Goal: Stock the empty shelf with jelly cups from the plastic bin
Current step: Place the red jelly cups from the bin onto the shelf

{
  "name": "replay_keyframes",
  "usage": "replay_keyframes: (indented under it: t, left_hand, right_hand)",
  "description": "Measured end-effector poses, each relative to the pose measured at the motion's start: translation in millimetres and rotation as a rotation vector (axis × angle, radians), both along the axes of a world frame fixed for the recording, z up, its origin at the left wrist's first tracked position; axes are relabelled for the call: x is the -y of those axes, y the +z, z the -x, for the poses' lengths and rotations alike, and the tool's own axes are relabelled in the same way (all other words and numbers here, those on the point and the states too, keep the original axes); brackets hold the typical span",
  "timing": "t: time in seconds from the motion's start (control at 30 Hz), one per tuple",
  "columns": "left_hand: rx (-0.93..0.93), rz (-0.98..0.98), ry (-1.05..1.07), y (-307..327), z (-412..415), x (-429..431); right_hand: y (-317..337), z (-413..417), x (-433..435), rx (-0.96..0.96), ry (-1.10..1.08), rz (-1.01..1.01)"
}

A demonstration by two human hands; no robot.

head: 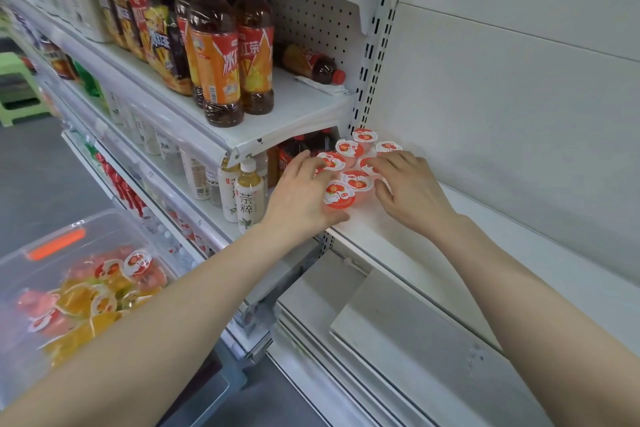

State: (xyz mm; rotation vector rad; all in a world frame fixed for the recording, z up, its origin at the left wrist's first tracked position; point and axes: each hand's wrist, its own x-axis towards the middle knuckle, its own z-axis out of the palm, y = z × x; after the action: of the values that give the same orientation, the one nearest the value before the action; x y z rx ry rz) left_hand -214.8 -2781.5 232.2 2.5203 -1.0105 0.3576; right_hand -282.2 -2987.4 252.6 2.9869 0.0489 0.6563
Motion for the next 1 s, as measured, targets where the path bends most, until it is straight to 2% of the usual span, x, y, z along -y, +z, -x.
replay_keyframes:
  t: [0.13, 0.3, 0.63, 0.9, 1.0]
  left_hand:
    - [0.058, 0.055, -0.043, 13, 3, -10]
    - [0.186, 0.024, -0.077, 25, -3, -44]
    - [0.250, -0.048, -0.038, 19, -22, -168]
    - [0.171, -0.085, 0.088, -41, -28, -308]
    - [0.012, -0.103, 0.188, -80, -20, -356]
  right_hand:
    - [10, 4, -10, 0.020, -0.002, 0.011]
    - [22, 8, -35, 0.021, -0.030, 0.029]
    - [18, 5, -134, 0.071, 0.033, 0.072]
    - [-39, -4, -251, 0.041, 0.179, 0.012]
    - [-78, -5, -293, 0.022, 0.280, -0.036]
